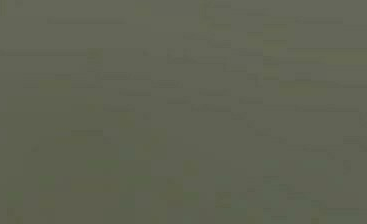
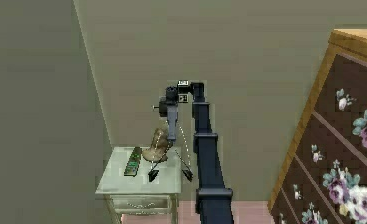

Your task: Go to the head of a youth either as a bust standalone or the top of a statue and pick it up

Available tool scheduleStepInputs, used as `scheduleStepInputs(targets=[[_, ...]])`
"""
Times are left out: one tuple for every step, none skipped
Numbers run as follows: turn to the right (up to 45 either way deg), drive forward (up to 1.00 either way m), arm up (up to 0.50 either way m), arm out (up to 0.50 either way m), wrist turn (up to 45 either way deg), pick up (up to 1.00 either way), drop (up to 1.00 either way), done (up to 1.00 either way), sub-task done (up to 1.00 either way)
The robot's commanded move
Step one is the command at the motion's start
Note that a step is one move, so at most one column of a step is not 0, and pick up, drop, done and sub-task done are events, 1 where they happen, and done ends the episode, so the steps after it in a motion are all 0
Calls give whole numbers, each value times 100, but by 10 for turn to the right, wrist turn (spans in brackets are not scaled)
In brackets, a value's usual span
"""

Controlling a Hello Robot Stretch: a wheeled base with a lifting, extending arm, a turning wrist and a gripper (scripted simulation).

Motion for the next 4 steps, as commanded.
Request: scheduleStepInputs(targets=[[0,0,0,0,450,0,0,0,0],[0,0,0,0,450,0,0,0,0],[0,0,0,0,450,0,0,0,0],[0,0,0,0,90,0,0,0,0]])
